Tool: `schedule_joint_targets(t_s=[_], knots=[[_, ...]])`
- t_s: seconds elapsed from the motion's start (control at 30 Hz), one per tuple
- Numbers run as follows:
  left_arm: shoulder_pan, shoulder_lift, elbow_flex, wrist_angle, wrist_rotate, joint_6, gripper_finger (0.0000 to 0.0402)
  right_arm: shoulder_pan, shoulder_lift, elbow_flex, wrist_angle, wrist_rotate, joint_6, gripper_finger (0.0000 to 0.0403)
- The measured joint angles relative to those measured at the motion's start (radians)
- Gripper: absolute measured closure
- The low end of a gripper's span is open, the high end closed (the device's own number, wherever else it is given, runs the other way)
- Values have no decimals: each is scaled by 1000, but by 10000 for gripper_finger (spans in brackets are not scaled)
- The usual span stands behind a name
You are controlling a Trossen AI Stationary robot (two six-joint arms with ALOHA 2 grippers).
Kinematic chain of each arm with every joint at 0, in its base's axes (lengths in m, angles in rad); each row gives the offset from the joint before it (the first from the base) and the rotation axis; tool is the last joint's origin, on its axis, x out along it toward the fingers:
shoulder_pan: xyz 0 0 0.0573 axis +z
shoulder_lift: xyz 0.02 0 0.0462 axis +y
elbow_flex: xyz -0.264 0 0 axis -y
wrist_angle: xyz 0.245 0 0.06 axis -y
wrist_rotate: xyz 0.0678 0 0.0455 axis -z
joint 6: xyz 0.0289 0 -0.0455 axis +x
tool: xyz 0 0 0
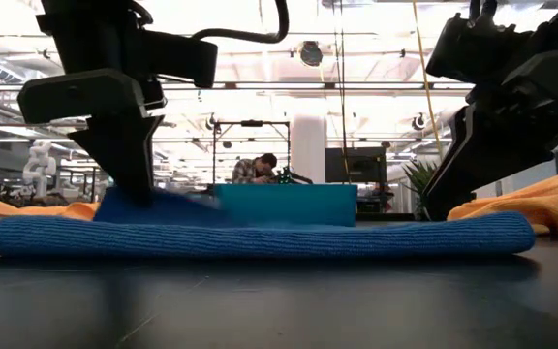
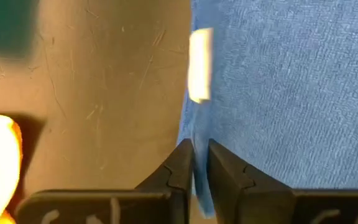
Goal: Fold microfiber towels
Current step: Fold the blue microfiber cloth
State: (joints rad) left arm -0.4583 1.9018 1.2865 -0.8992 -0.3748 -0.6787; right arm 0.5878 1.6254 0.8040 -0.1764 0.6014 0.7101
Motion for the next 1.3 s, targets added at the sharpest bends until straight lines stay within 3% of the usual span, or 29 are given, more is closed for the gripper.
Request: schedule_joint_targets(t_s=[0.3,0.5,0.7,0.87,0.97,1.17,1.3], knots=[[0,-2,0,-24,-8,-4,246,-2,0,0,0,1,-30,287],[-7,-49,0,-39,-24,-39,216,-2,0,0,20,1,-87,287],[-65,-80,0,29,-136,-19,223,3,0,0,161,1,-228,287],[-103,-78,-48,103,-328,30,239,-17,15,-2,350,0,-440,287],[-103,-80,-99,161,-360,77,250,-43,14,-13,454,-63,-580,286],[-96,-149,-238,260,-367,87,271,-105,-58,-18,450,-214,-700,286],[-97,-235,-372,490,-378,122,285,-124,-81,-22,452,-241,-752,286]])
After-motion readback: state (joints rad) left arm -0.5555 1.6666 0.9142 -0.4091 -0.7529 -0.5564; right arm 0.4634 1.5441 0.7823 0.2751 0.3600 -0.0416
